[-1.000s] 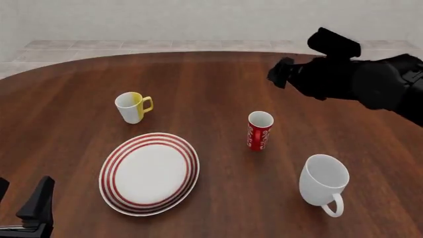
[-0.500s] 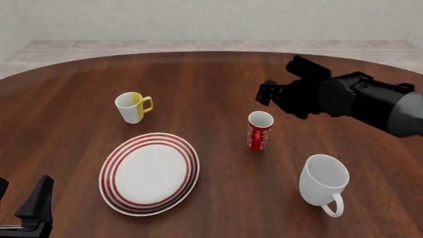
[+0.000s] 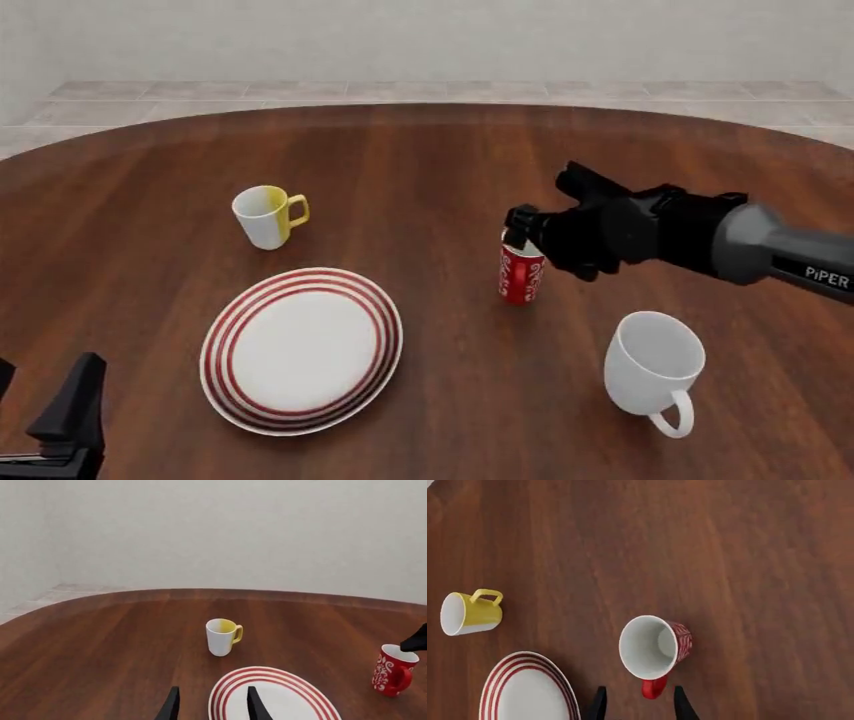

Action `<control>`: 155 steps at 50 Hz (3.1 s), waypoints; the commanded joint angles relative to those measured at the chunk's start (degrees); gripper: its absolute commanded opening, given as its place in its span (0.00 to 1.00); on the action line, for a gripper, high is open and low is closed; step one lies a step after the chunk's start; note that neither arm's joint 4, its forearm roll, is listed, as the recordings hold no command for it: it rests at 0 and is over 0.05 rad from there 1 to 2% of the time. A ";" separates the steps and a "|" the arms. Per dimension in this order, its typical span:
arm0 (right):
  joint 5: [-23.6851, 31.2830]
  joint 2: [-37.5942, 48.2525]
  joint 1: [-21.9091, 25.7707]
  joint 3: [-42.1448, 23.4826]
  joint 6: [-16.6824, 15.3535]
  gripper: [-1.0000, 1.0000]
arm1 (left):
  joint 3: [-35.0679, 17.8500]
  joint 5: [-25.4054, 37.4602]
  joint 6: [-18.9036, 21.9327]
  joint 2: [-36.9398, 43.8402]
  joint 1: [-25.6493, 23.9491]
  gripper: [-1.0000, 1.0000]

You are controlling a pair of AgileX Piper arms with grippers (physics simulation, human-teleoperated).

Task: Pick up the red mug and put it on the plate

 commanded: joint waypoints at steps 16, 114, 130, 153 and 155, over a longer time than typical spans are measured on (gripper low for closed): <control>-3.81 3.14 -0.94 6.11 3.54 1.00 | -0.34 -0.22 0.17 0.00 0.06 1.00; -2.83 -4.10 15.00 -3.68 -32.83 0.00 | 0.27 -0.27 0.29 0.00 -0.61 1.00; -1.96 -6.55 21.24 -2.15 -36.17 0.00 | 0.29 -0.10 0.54 0.00 -0.86 1.00; -1.72 -5.88 27.43 -1.80 -34.79 0.00 | 0.59 -0.45 0.48 0.00 -0.78 1.00; -1.55 -5.87 28.12 -1.96 -34.23 0.00 | 0.57 -0.42 0.51 0.00 -0.79 1.00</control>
